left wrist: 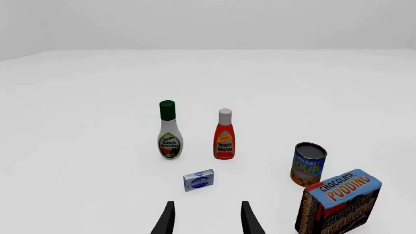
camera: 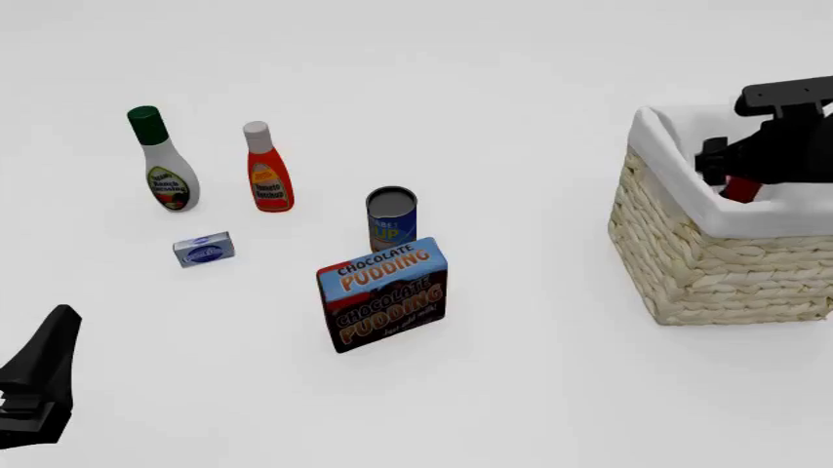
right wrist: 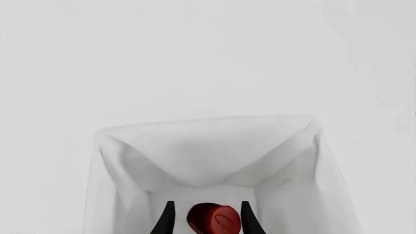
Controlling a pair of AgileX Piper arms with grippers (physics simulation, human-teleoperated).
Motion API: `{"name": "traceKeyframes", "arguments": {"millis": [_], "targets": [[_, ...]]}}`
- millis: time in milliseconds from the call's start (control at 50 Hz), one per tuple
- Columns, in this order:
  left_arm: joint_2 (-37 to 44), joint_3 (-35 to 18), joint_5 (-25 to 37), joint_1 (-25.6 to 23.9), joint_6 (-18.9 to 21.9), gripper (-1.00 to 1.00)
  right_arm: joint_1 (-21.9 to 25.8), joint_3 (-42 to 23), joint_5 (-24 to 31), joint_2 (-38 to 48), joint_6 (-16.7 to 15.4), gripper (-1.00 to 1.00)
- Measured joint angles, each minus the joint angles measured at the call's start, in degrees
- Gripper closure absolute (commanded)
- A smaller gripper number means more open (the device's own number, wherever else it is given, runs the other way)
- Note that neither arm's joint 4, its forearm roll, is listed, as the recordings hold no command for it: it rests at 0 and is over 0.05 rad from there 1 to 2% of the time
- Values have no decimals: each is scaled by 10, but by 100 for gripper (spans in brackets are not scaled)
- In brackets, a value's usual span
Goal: Pick the bbq sauce and place it in the basket.
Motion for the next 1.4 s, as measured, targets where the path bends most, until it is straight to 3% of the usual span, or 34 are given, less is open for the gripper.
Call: {"name": "traceKeyframes", "arguments": {"millis": [840, 1400], "targets": [[0, 0, 0, 0, 0, -100, 29, -62, 115, -137, -9, -100], [0, 0, 0, 0, 0, -100, 53, -100, 172, -233, 17, -100]]}}
